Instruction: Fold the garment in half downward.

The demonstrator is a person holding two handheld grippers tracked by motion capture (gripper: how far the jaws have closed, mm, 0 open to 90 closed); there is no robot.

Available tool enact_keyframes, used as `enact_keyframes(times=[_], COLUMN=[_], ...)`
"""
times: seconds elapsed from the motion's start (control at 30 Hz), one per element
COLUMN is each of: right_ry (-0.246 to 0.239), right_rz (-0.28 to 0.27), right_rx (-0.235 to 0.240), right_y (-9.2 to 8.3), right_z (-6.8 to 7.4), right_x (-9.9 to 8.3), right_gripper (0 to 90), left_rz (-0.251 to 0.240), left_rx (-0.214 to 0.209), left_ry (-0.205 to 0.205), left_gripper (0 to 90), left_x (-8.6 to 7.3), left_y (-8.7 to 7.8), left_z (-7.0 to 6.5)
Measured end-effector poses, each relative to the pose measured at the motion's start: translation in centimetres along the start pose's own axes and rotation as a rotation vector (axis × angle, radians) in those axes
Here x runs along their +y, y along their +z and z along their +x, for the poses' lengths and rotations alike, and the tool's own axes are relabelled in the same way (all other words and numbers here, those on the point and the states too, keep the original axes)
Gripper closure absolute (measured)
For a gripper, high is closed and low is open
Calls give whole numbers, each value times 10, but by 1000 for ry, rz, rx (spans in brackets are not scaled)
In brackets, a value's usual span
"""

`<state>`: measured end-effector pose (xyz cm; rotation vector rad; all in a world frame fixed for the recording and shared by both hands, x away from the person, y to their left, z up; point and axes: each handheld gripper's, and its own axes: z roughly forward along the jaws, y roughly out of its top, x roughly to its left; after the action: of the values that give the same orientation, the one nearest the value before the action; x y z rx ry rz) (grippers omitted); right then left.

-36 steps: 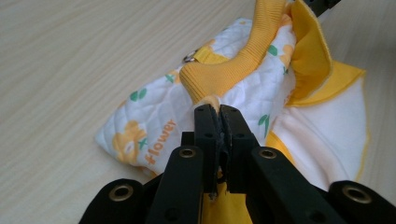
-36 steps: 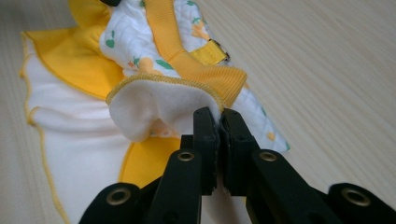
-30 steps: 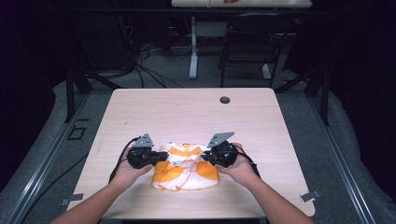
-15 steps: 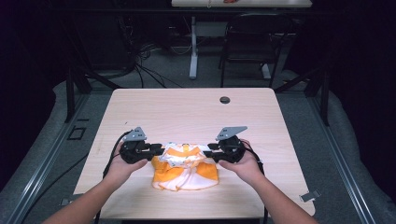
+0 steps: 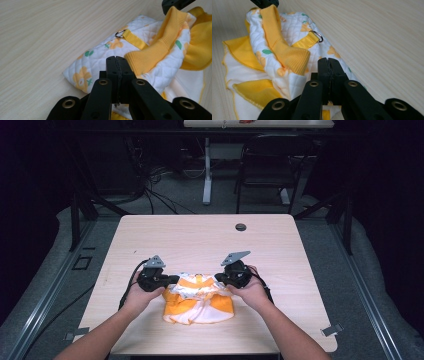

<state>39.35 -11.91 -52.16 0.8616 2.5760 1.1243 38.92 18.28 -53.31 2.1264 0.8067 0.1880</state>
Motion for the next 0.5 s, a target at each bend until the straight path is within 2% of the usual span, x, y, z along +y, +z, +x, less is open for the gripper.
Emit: enact_keyframes(times=[0.17, 0.33, 0.5], right_ry=[-13, -49, -65], right_rz=[13, 11, 11], right_rx=[38, 68, 88], right_y=[5, -2, -9], right_z=[6, 15, 23], right_x=[-3, -5, -10], right_gripper=[892, 892, 893], left_rz=[7, -1, -1], left_rx=[-25, -49, -81], left_ry=[20, 31, 40], left_gripper=[900, 900, 900], left_x=[-2, -7, -15], left_y=[-3, -9, -12], left_z=[-6, -14, -23])
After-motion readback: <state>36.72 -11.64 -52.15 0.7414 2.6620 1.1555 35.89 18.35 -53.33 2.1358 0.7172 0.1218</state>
